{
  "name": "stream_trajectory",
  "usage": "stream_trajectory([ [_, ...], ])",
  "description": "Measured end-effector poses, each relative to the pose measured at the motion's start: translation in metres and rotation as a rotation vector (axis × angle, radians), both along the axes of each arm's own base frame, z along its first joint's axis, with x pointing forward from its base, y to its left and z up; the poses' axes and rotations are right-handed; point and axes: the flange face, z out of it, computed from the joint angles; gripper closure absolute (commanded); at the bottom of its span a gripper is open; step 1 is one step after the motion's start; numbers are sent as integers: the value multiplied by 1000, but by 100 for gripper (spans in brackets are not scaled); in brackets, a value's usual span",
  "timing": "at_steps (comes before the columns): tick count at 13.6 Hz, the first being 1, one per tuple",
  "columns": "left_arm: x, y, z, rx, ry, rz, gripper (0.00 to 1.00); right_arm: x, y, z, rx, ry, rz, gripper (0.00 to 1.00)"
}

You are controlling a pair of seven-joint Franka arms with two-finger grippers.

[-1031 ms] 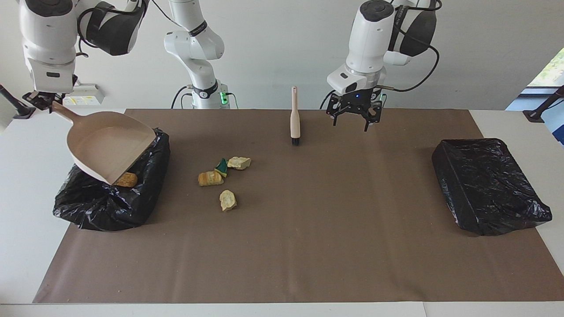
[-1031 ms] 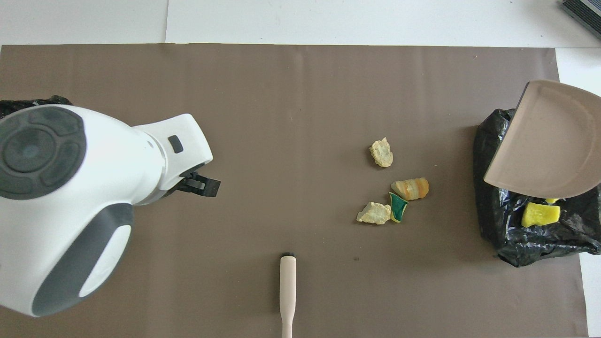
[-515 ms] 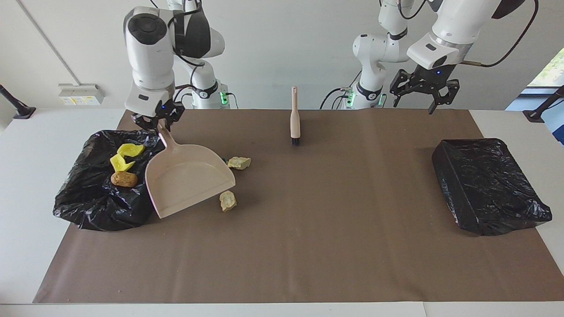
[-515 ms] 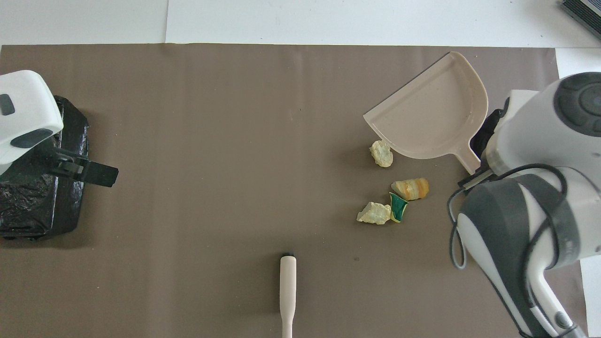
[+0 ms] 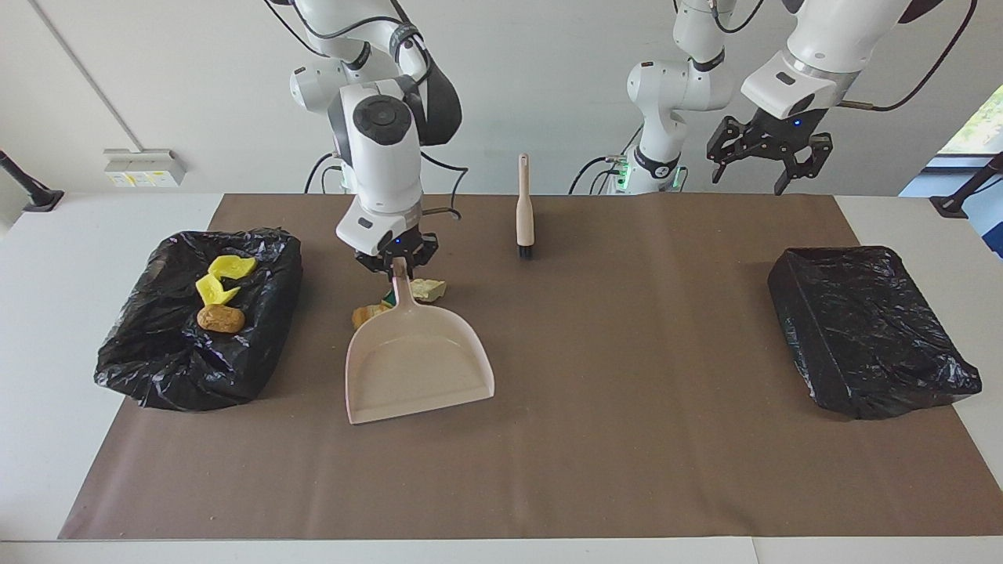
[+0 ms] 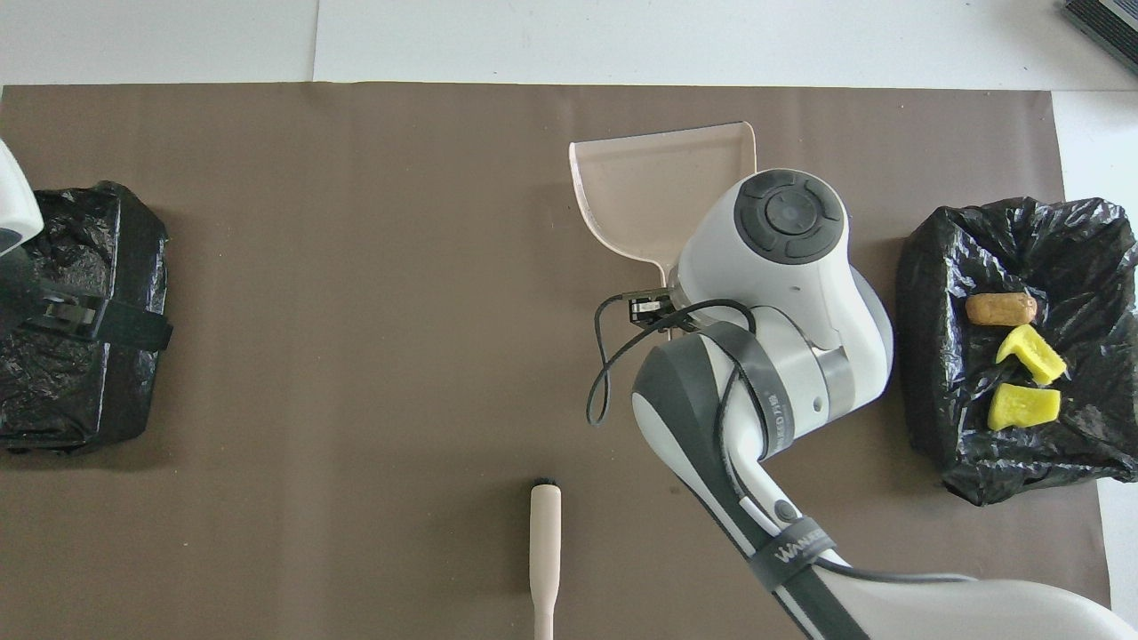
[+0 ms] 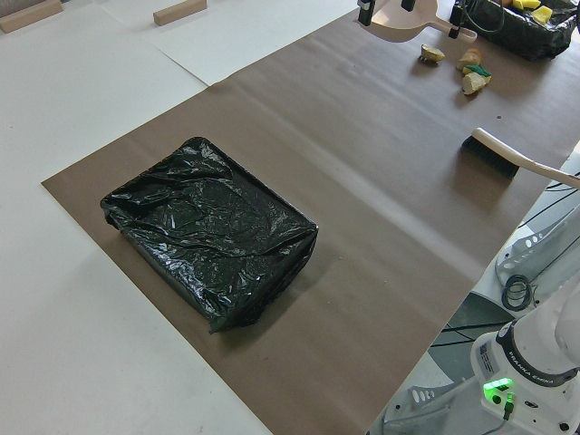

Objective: Sweep and dump trash in bin
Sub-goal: 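Set the dustpan down near the remaining trash with the right gripper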

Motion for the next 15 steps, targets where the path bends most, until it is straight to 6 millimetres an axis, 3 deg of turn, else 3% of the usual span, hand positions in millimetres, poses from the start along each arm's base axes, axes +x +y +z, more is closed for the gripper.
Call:
stream_trajectory([
  [3,2,21,1,-1,2,37,0,10,73,-21,48,-15,-166,100],
  [5,1,21,2,-2,1,37,0,12,120,-41,89,-47,-225,100],
  [7,1,20,2,-2,1,37,0,14,140,-63,109,-63,-234,100],
  [9,1,20,2,-2,1,38,0,13,140,-77,98,-51,-217,97],
  [10,1,20,2,-2,1,38,0,12,139,-83,91,-45,-194,91],
  [11,1,20,2,-2,1,37,0,10,138,-87,87,-39,-180,78],
  [12,0,20,2,-1,5,37,0,9,138,-90,86,-37,-173,50],
  [13,-1,20,1,0,14,36,0,8,137,-91,84,-35,-168,12],
  [14,-2,20,1,1,19,36,0,6,138,-92,84,-33,-164,0],
  [15,-2,20,1,1,21,36,0,3,138,-93,83,-29,-158,0],
])
